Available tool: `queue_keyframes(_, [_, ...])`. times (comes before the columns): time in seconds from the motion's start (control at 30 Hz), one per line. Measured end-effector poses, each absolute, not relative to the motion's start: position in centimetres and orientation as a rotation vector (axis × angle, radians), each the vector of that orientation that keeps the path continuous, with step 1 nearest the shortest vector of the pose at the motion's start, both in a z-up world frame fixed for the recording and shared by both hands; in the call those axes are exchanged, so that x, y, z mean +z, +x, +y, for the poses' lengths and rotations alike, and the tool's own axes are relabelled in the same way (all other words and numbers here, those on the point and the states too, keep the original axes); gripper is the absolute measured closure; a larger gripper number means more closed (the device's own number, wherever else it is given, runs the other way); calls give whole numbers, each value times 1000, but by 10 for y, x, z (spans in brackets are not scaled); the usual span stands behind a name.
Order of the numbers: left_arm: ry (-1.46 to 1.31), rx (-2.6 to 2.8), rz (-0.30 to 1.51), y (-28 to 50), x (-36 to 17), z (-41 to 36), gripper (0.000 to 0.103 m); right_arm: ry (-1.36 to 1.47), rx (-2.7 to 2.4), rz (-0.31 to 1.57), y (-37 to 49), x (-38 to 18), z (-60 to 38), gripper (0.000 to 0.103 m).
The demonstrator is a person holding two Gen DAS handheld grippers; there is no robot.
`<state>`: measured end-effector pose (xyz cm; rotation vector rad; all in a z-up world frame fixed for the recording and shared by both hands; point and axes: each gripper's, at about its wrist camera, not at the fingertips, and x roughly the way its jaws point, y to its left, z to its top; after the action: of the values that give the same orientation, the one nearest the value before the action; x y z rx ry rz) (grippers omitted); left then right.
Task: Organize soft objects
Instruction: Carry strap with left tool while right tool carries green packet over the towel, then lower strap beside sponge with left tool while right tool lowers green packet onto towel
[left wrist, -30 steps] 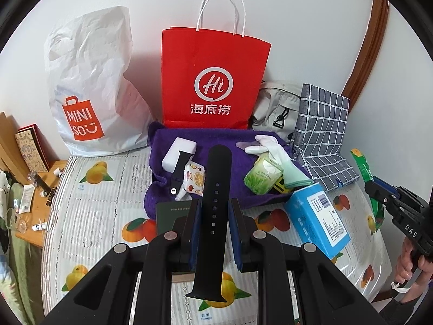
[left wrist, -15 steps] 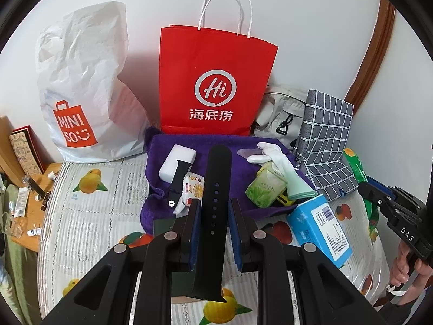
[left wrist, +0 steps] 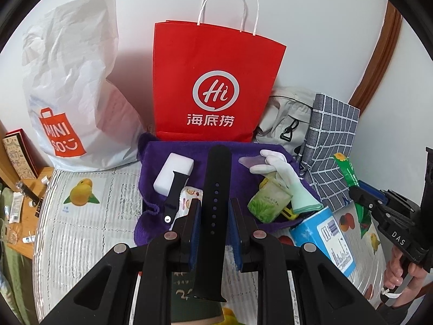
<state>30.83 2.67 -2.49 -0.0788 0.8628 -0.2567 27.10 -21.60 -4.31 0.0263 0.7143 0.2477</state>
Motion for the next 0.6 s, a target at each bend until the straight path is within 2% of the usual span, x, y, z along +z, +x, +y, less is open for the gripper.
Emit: queue_keyframes(0.6, [-123,-277,900,357,-44,17,83,23,271,739,329,-59,-209,83])
